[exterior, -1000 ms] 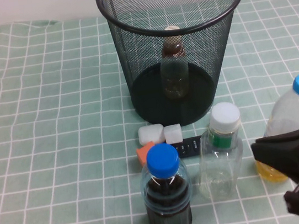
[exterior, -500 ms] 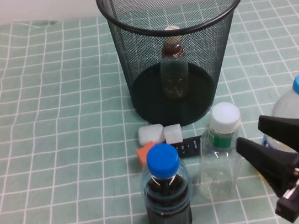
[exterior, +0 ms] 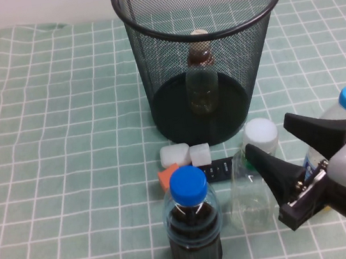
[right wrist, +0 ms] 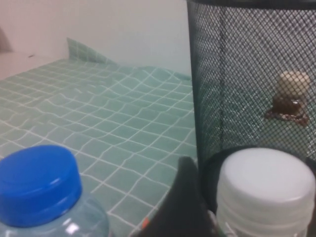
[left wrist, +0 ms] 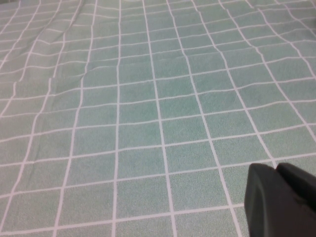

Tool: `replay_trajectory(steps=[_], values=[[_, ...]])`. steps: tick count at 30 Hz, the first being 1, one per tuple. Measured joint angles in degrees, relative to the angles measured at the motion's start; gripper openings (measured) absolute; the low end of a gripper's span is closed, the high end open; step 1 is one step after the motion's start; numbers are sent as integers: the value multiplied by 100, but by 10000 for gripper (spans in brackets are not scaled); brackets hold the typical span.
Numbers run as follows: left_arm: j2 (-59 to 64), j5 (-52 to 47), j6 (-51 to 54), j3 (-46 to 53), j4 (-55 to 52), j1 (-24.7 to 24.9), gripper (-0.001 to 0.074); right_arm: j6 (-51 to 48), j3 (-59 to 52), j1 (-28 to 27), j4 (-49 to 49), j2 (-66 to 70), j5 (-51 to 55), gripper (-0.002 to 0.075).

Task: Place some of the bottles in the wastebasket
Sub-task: Pick up a bottle from the table with right arm

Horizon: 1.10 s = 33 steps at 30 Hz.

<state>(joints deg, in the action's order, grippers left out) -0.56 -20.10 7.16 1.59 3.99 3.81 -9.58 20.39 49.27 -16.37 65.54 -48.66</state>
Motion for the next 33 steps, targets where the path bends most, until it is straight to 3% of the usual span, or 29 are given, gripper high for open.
replay_trajectory(steps=[25, 29, 33], values=[[-9, 0, 0, 0, 0, 0, -3, -610, 465, -10, -514, 1224, -597, 526], [-9, 0, 0, 0, 0, 0, -3, -597, 584, -10, -663, 1325, -542, 432], [-9, 0, 0, 0, 0, 0, -3, -597, 748, -10, -938, 1325, -316, 198]])
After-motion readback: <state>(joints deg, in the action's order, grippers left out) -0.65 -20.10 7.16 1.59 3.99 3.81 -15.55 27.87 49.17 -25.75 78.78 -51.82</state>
